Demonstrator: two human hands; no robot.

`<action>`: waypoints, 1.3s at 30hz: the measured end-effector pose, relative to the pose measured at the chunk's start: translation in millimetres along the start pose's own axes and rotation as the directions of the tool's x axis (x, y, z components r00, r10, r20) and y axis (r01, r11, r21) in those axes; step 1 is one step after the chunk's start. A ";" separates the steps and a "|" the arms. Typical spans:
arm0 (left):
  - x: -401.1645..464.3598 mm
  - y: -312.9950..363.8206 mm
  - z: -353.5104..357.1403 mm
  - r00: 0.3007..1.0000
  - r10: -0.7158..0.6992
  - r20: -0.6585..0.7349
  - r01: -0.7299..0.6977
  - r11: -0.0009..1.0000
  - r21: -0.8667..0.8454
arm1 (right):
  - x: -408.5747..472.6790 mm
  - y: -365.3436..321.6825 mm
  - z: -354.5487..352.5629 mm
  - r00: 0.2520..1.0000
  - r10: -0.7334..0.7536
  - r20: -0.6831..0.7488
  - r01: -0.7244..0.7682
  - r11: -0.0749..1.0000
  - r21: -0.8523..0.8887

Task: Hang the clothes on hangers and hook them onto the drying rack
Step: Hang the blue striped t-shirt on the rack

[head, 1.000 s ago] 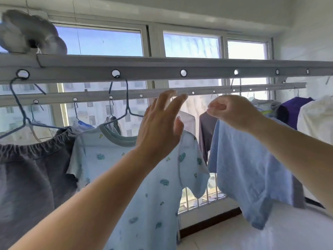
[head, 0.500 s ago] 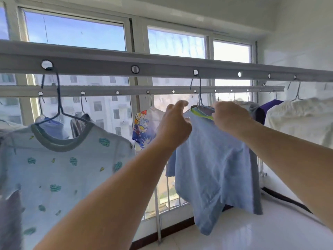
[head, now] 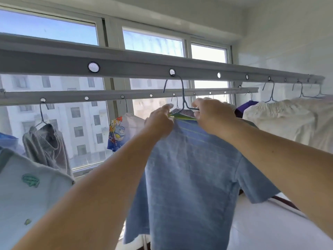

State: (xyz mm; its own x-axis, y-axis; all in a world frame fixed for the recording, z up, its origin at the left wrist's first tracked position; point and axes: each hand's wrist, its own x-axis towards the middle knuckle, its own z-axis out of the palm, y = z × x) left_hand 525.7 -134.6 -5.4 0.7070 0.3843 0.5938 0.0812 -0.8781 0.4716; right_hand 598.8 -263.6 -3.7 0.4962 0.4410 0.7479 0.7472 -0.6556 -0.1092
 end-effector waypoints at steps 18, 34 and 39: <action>42.6 -25.7 -17.5 0.959 0.082 0.272 -0.109 0.990 0.085 | 23.6 7.5 15.0 0.988 0.121 -0.092 -0.084 0.939 0.334; 53.4 -30.4 -8.5 0.931 0.102 0.352 -0.086 0.994 -0.062 | 28.1 43.2 1.1 0.998 0.054 -0.011 -0.044 0.909 0.413; 56.5 -31.2 -9.2 0.958 0.205 0.202 -0.076 0.857 -0.509 | 27.8 45.3 -5.5 0.994 0.082 0.077 -0.108 0.894 0.434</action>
State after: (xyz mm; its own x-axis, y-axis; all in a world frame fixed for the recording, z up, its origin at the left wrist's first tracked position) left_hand 556.6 -82.9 19.4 0.8358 0.1303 0.5334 -0.3417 -0.6370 0.6910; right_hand 644.0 -284.5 15.7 0.5886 0.4314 0.6837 0.8068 -0.3676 -0.4626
